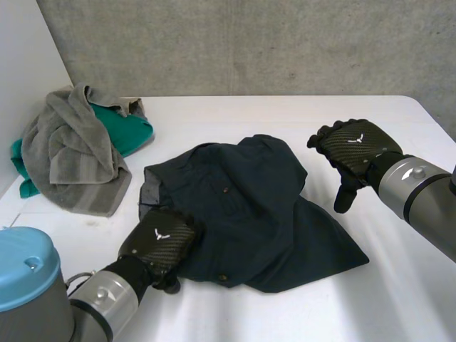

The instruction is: Fold the laundry.

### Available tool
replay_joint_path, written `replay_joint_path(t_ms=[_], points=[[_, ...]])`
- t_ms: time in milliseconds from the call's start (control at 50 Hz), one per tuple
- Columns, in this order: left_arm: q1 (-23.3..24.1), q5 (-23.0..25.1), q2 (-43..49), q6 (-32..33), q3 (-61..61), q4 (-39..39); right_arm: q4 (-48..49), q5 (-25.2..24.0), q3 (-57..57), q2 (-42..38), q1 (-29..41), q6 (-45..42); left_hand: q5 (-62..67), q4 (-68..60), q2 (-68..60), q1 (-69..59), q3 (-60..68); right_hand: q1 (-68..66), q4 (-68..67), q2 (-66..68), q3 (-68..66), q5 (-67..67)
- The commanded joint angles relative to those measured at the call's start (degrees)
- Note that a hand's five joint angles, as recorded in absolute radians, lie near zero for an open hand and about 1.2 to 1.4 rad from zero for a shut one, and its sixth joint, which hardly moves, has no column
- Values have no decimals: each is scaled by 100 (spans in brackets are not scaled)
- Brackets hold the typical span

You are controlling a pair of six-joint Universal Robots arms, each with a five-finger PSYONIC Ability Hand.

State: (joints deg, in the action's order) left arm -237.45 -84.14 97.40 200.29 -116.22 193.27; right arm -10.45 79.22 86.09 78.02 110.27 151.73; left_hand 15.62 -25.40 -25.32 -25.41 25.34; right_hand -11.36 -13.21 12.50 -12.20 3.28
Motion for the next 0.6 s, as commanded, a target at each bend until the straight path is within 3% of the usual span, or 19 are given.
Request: replay_joint_path(t_ms=[20,60,200,360,480,600], points=[[-47,-611,692,449,275,1053,-1,-3,22,-103,47,-12,4371,-4394,-4402,-4393,4399,136,321,-250,220,-328],[-108,-787,929,738,554,1352,-1,-3,13,-103,47,-12,5436,-5459,-5467,-5458,5464,136,321,-250,220,-328],[-565,-823,1045,1486,1627,1722,-1,-3,-30,-77,29,-12,5438,-5460,-5468,-5459,5466,136,321,-250,220,-328],[-285,-753,860,1610,3482,2179,8,14,-74,-50,3,14,5438,-5460,-5468,-5459,5466,136,321,-250,220,-328],[330,-77,991,1057,4160,2382,16,225,-136,-33,-41,23,5438,-5460,-5468,-5459,5466,136,321,-250,220,-328],[1129,1074,1799,310,4037,2285,52,445,-276,125,-50,67,5438,-5460,-5468,-5459,5466,136,321,-250,220,-328]])
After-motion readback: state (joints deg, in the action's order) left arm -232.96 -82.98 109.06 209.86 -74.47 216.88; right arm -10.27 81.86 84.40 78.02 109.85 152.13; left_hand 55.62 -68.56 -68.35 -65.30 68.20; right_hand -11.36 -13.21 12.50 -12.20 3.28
